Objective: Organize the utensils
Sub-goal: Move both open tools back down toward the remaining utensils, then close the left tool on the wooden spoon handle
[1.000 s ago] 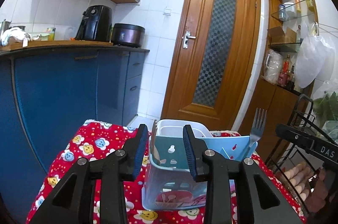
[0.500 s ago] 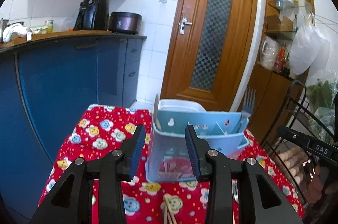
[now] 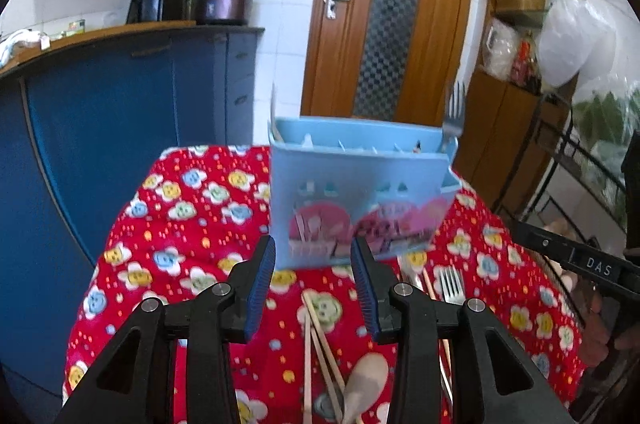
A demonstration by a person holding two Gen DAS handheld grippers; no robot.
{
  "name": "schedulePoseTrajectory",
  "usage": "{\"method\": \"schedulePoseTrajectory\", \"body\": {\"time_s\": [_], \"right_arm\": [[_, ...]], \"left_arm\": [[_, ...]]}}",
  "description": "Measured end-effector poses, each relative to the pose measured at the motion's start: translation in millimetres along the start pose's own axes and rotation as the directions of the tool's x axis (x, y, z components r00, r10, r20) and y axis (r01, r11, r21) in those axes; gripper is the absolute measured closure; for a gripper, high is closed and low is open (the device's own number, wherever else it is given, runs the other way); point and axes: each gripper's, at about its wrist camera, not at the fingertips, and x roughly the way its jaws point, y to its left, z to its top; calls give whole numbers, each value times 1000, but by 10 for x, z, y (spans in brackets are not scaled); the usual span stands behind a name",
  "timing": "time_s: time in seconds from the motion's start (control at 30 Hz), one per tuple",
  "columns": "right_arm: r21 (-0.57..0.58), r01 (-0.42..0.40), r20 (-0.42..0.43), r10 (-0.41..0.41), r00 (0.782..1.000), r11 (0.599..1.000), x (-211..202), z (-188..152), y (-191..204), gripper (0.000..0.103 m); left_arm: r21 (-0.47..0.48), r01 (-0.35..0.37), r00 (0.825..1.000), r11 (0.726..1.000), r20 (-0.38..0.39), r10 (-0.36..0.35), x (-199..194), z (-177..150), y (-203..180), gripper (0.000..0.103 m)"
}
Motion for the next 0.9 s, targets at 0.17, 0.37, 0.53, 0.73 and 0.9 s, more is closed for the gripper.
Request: {"method": "schedulePoseTrajectory", "body": {"time_s": [0.17, 0.37, 0.53, 0.73, 0.9], "right_arm": [[9, 8, -41, -8, 999, 1000, 29, -147, -38, 74], [10, 23, -78, -23, 997, 1000, 41, -301, -59, 74], [7, 36, -119, -35, 992, 999, 90, -435, -72, 74], [12, 43, -152, -41, 988, 999, 135, -531, -112, 74], [5, 46, -168, -44, 985, 999, 161, -575, -118, 74]], "left_arm": [[19, 2, 999, 1000, -40, -1, 6, -141, -53, 63], [37, 1, 996, 999, -89, 2, 41, -283, -99, 63], [57, 21, 991, 998, -133, -14, 68, -392, -151, 63], [95, 48, 981, 994, -194, -29, 124, -506, -236, 63], [146, 69, 970, 987, -242, -32, 167, -605, -335, 63]]}}
